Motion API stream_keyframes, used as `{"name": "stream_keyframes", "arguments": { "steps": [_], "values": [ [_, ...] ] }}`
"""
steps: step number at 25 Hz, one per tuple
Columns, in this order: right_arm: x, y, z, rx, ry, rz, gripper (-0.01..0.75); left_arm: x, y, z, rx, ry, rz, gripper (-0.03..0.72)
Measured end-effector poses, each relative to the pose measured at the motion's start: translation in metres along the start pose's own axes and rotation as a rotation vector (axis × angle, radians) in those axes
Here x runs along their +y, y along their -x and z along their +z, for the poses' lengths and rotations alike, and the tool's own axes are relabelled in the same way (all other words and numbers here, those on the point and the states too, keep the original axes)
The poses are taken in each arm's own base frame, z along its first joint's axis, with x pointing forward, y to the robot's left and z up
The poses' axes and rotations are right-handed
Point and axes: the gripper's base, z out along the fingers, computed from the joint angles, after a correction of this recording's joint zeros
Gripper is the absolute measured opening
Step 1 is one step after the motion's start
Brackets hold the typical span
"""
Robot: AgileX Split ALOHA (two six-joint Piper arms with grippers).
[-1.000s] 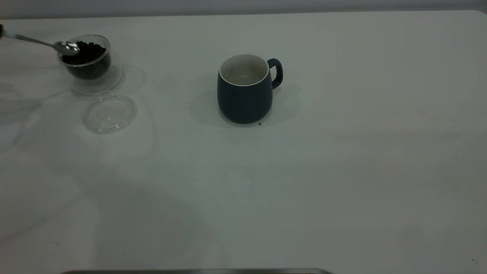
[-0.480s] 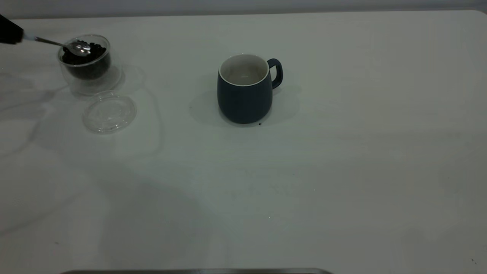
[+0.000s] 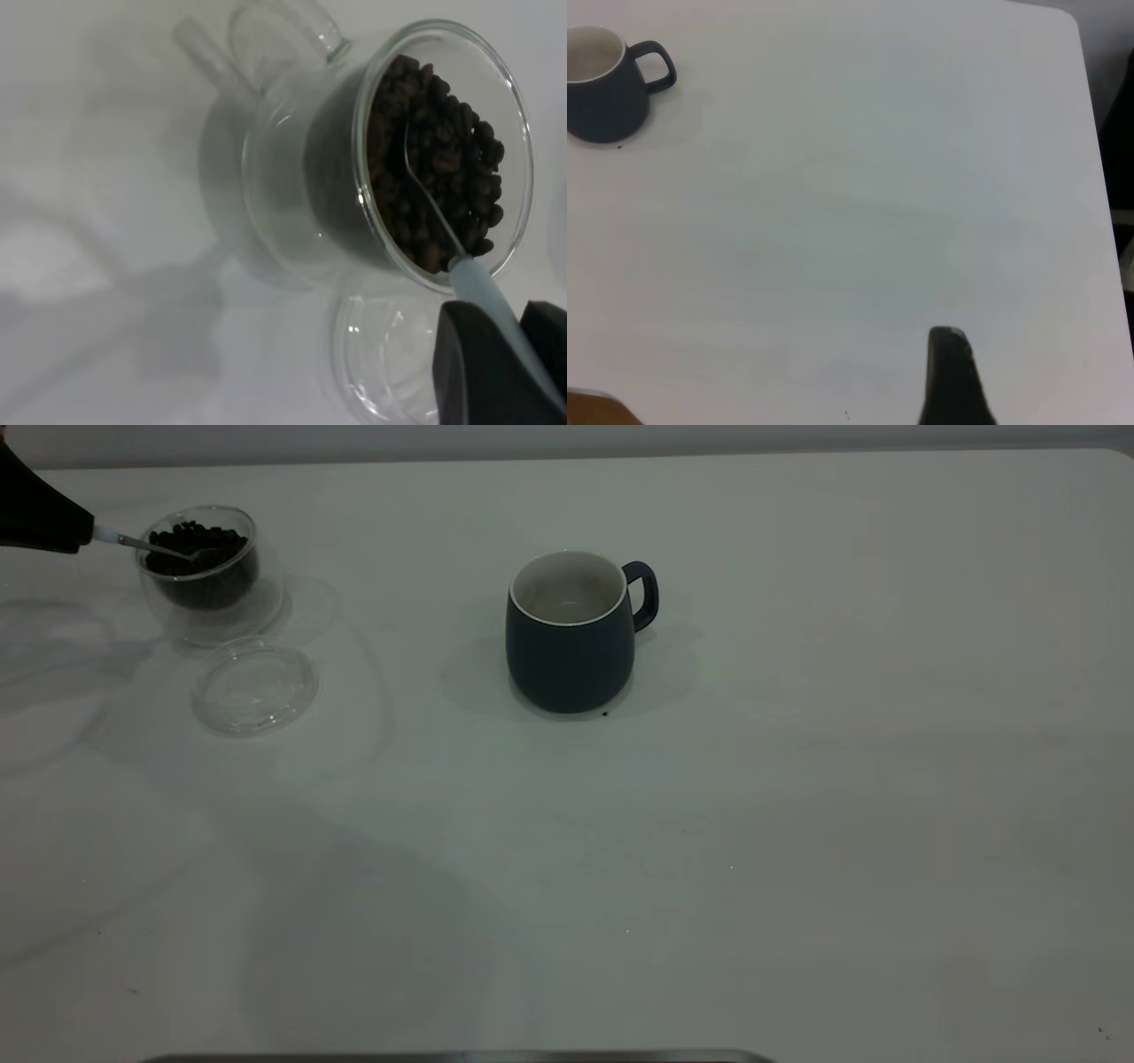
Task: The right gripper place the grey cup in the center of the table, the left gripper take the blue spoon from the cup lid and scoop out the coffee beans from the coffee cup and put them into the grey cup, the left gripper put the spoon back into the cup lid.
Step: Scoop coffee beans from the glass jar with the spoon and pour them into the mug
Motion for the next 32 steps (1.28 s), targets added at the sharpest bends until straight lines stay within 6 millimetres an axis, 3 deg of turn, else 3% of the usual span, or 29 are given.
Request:
{"name": "stream_keyframes", "arguments": {
  "steps": [10, 16, 23, 32],
  "values": [
    [0.000, 0.000, 0.000, 0.000, 0.000, 0.000, 0.462, 0.003, -0.003, -0.003, 0.025, 0.001, -0.171, 0.128],
    [0.000, 0.000, 0.000, 0.000, 0.000, 0.000, 0.462, 0.018, -0.010, -0.014, 0.024, -0.026, -0.261, 0.128],
    [0.000, 0.000, 0.000, 0.000, 0.000, 0.000, 0.462, 0.041, -0.023, -0.013, -0.007, -0.119, -0.386, 0.128],
    [0.000, 0.000, 0.000, 0.000, 0.000, 0.000, 0.462, 0.046, -0.018, -0.016, -0.095, -0.202, -0.417, 0.128]
  ]
}}
